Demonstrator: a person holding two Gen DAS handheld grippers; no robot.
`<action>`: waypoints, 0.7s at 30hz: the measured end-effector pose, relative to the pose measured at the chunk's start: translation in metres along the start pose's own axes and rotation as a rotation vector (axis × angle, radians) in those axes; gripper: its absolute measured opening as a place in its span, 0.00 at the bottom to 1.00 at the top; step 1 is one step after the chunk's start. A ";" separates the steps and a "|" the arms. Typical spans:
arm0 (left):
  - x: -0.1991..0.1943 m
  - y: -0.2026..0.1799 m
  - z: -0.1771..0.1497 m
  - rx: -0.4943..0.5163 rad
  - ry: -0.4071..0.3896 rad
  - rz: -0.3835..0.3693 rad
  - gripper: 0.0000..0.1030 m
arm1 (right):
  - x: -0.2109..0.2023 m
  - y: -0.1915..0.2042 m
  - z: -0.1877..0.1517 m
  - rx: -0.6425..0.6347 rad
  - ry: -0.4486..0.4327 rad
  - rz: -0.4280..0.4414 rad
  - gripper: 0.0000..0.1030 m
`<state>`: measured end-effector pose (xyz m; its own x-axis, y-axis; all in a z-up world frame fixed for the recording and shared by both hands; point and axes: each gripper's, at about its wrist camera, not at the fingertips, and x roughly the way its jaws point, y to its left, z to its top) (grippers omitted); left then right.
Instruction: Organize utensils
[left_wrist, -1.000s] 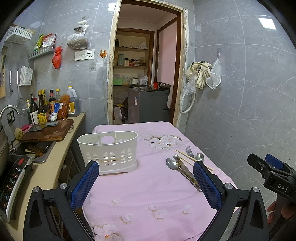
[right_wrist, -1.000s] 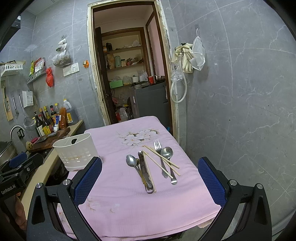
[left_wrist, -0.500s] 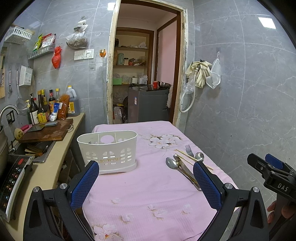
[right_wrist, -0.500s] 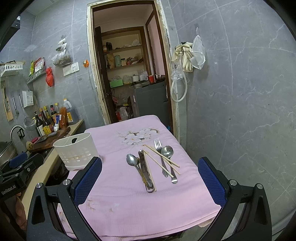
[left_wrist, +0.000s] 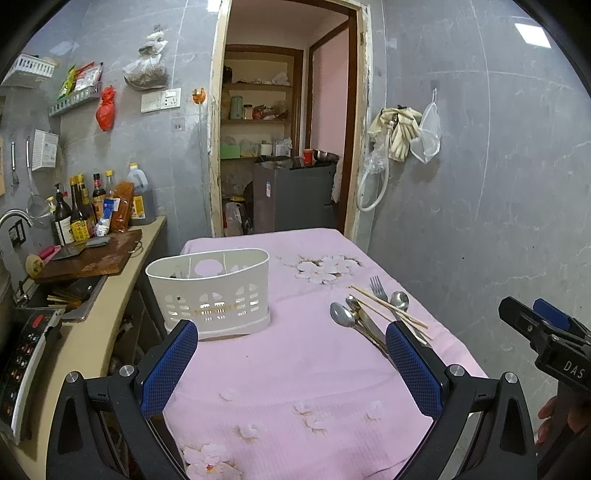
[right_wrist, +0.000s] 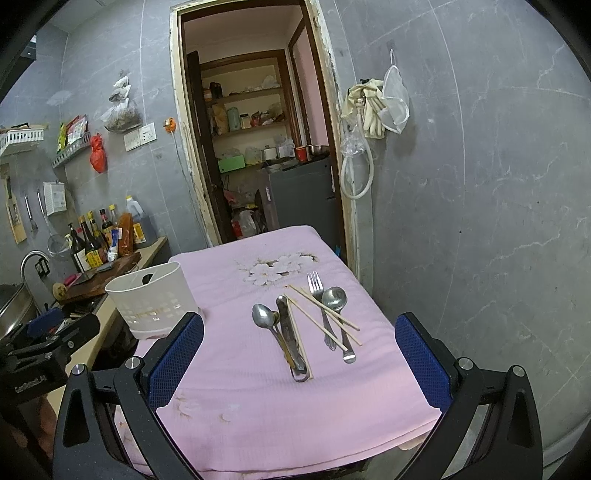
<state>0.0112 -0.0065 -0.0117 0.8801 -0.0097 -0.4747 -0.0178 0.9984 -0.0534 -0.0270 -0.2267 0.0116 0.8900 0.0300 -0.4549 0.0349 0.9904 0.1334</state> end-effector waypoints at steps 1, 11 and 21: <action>0.003 -0.002 0.001 0.002 0.007 0.000 0.99 | 0.002 0.000 0.000 -0.004 0.008 0.002 0.99; 0.063 -0.026 0.021 0.025 0.066 -0.014 0.99 | 0.046 -0.036 0.027 -0.053 0.036 0.024 0.99; 0.183 -0.063 0.027 -0.046 0.188 -0.031 0.99 | 0.185 -0.095 0.045 -0.042 0.174 0.190 0.99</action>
<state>0.1865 -0.0694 -0.0712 0.7768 -0.0544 -0.6274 -0.0179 0.9939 -0.1084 0.1553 -0.3217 -0.0456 0.7869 0.2352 -0.5705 -0.1476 0.9694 0.1960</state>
